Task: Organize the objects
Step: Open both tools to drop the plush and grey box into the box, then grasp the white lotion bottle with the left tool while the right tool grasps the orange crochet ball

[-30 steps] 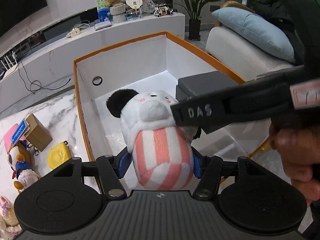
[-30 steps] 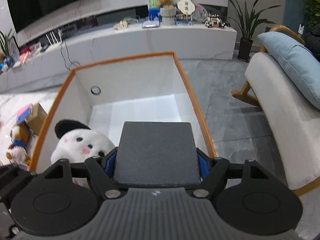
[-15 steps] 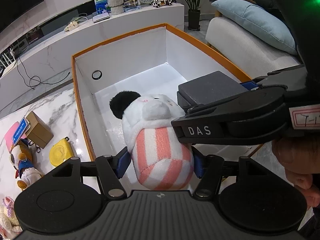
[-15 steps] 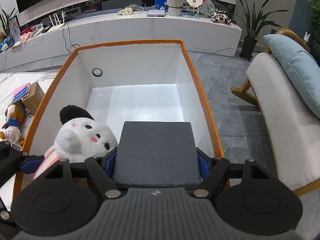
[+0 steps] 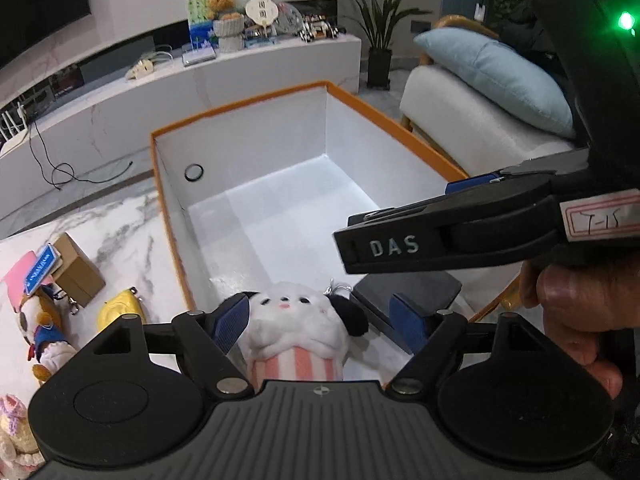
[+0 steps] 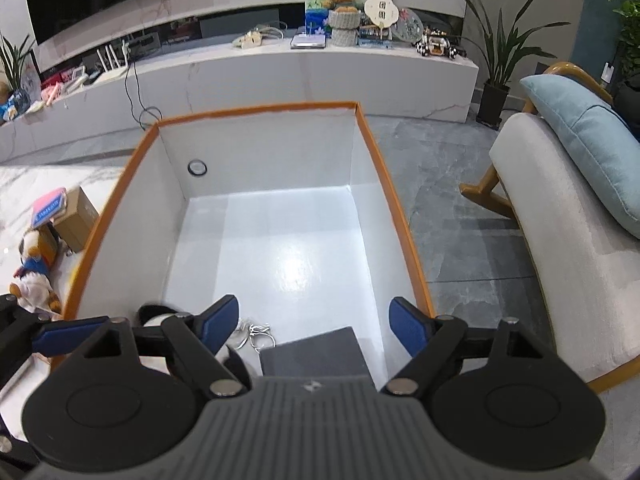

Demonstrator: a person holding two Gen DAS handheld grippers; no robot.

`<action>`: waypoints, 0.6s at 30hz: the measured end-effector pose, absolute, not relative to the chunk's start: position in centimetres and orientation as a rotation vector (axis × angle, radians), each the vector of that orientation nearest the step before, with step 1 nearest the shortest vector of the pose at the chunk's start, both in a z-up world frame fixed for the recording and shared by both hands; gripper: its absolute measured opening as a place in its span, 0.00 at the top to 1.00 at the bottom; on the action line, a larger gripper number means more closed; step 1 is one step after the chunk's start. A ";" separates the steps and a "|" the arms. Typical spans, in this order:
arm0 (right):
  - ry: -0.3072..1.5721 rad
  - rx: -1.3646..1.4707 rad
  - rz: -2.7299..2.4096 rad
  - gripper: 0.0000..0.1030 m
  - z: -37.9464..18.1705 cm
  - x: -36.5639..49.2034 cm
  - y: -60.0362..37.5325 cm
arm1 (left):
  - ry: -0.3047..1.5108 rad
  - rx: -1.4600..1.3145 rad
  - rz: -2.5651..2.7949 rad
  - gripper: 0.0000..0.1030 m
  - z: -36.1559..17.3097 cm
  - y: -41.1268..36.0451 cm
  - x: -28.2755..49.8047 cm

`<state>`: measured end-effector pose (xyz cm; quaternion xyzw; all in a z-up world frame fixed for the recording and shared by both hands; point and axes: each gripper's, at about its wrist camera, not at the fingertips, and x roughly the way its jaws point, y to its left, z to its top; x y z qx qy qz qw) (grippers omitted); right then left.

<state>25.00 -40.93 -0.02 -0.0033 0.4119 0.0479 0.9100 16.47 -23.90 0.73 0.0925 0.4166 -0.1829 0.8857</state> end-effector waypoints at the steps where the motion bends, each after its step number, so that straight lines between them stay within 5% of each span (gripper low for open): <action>1: 0.839 -0.002 0.100 0.19 0.2 24.9 -41.0 | 0.854 0.172 -0.383 0.11 1.0 -23.5 16.3; 18: 0.562 0.022 0.294 0.19 3.7 21.3 -37.5 | 0.745 -0.056 -0.176 0.11 2.6 -9.0 14.8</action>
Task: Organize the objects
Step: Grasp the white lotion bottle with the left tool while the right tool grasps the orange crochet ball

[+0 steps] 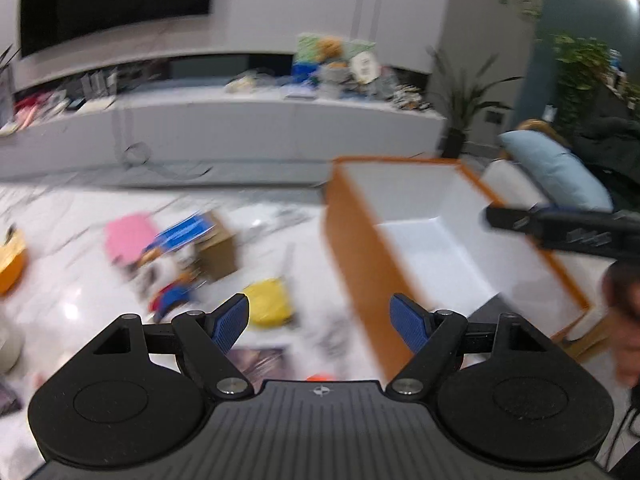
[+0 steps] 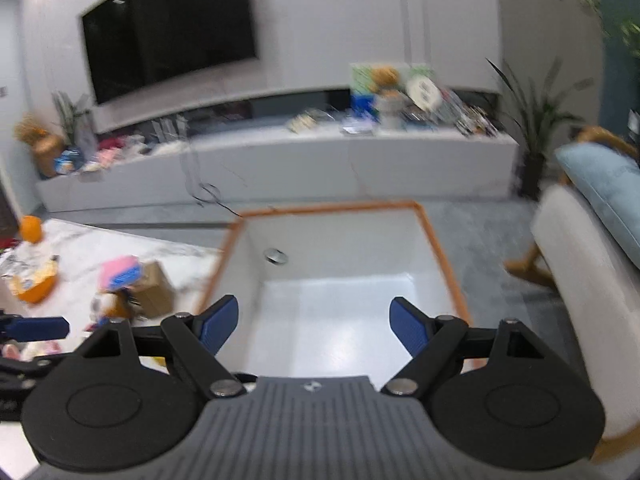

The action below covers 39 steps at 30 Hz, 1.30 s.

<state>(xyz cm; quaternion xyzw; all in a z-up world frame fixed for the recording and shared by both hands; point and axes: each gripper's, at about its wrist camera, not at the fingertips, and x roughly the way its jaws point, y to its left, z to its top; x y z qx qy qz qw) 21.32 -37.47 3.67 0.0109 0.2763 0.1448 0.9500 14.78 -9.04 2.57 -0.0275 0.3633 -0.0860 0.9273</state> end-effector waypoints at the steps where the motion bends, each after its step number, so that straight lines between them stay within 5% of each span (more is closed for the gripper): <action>1: 0.545 0.001 0.320 0.19 3.8 20.9 -36.8 | 0.764 -0.068 -0.158 0.11 2.0 -8.0 14.7; 28: 0.694 -0.176 0.528 0.19 -2.2 15.7 -24.2 | 0.826 0.008 -0.100 0.11 -3.9 0.2 9.4; 39: 0.662 -0.313 0.527 0.11 -4.6 14.0 -20.8 | 0.847 0.030 -0.144 0.11 -6.2 0.5 9.7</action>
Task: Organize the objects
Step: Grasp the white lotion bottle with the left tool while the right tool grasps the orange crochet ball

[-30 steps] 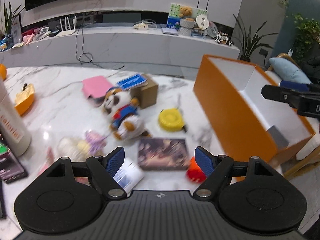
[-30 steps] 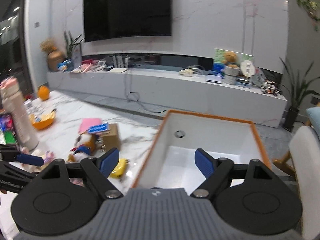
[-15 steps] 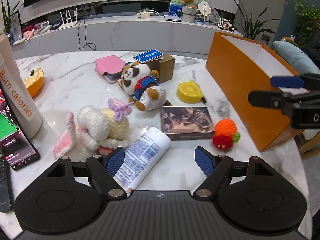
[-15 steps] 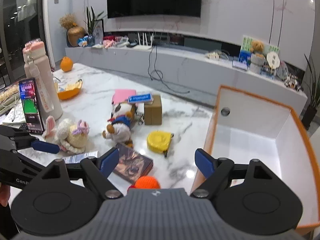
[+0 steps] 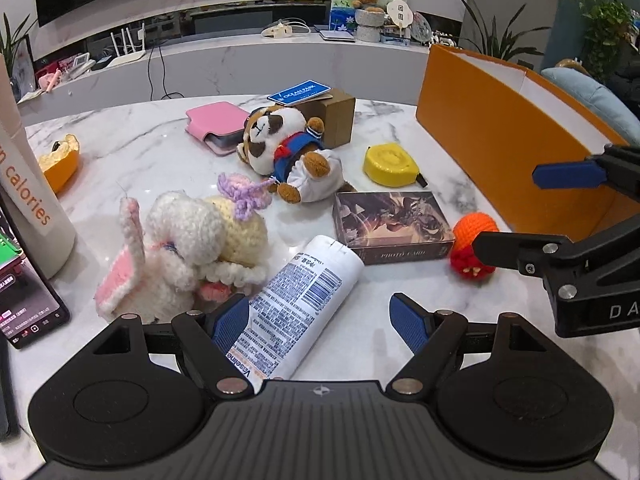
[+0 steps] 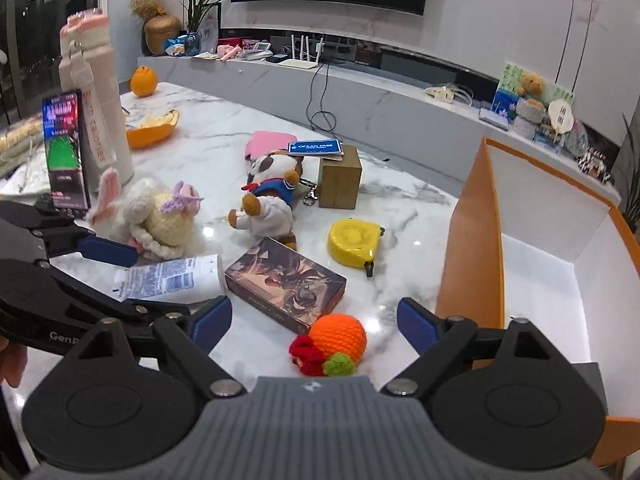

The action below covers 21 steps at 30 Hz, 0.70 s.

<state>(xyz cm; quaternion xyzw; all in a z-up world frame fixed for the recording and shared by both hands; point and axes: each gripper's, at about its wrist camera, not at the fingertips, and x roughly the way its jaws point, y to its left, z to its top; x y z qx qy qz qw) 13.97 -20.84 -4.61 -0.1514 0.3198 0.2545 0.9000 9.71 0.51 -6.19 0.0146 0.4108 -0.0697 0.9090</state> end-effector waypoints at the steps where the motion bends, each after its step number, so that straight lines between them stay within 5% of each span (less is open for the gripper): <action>1: 0.653 -0.321 0.519 0.11 -4.7 13.9 -20.8 | 0.851 0.038 -0.150 0.11 -6.4 0.5 9.8; 16: 0.625 -0.483 0.503 0.12 -7.5 12.7 -18.2 | 0.894 0.058 -0.141 0.10 -8.5 1.2 11.0; 21: 0.677 -0.499 0.484 0.25 -9.1 13.3 -17.8 | 0.869 0.016 -0.117 0.29 -8.3 1.8 10.3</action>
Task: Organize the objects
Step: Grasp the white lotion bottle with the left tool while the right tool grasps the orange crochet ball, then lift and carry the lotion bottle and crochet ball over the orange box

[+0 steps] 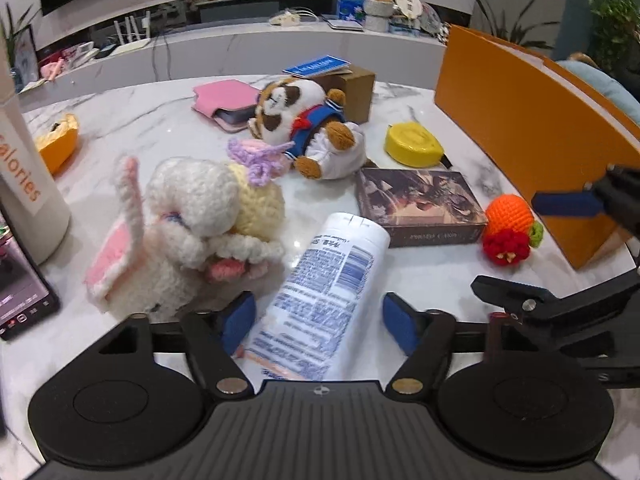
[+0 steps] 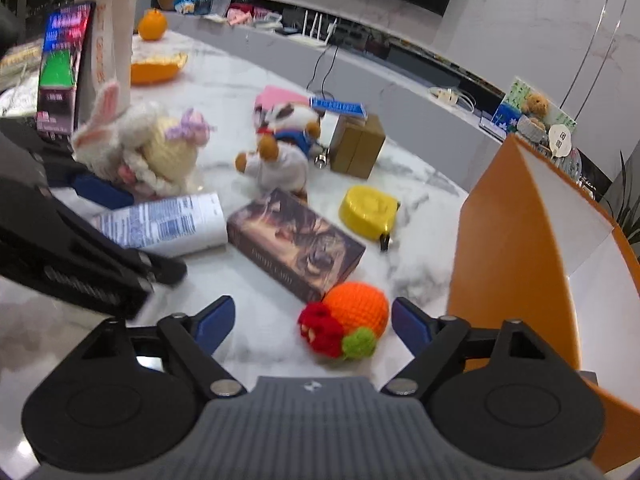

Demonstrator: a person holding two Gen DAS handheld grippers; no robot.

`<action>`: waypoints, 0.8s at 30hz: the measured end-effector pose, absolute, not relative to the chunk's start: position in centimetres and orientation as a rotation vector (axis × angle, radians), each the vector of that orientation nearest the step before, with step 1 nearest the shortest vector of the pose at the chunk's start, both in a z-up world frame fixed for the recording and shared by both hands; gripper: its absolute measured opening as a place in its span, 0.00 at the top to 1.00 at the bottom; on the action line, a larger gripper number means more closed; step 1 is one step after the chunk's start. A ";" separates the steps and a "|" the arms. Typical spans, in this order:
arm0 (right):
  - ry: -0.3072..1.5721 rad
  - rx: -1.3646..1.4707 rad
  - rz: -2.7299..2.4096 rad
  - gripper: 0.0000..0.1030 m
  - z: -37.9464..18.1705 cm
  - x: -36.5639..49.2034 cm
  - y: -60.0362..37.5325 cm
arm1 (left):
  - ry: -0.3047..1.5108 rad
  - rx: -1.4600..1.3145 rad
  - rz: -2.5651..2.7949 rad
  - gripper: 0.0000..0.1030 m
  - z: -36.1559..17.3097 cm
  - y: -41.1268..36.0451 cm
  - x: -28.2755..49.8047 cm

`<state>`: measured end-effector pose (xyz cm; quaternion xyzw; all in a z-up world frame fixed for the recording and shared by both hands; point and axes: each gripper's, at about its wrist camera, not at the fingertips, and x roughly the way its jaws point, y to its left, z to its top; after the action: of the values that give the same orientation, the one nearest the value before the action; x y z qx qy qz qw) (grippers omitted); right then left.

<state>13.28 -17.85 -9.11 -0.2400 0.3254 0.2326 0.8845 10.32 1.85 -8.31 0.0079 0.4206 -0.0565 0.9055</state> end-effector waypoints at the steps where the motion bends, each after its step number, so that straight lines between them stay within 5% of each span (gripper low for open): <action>1: 0.681 -0.505 0.475 0.26 -9.3 13.4 -17.8 | 0.867 0.011 -0.117 0.31 -8.2 2.0 10.2; 5: 0.676 -0.503 0.447 0.27 -9.8 14.0 -17.9 | 0.870 -0.013 -0.126 0.34 -8.0 2.2 9.7; 9: 0.717 -0.512 0.431 0.56 -10.0 14.7 -18.0 | 0.879 0.006 -0.133 0.34 -8.0 2.0 8.7; 24: 0.892 -0.392 0.656 0.58 -9.5 11.3 -17.1 | 0.909 0.090 -0.147 0.33 -7.6 2.4 4.1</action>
<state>11.31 -17.06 -9.50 -0.1851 0.4207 0.3096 0.8324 4.12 2.37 -7.58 0.0434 0.4383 -0.0707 0.8950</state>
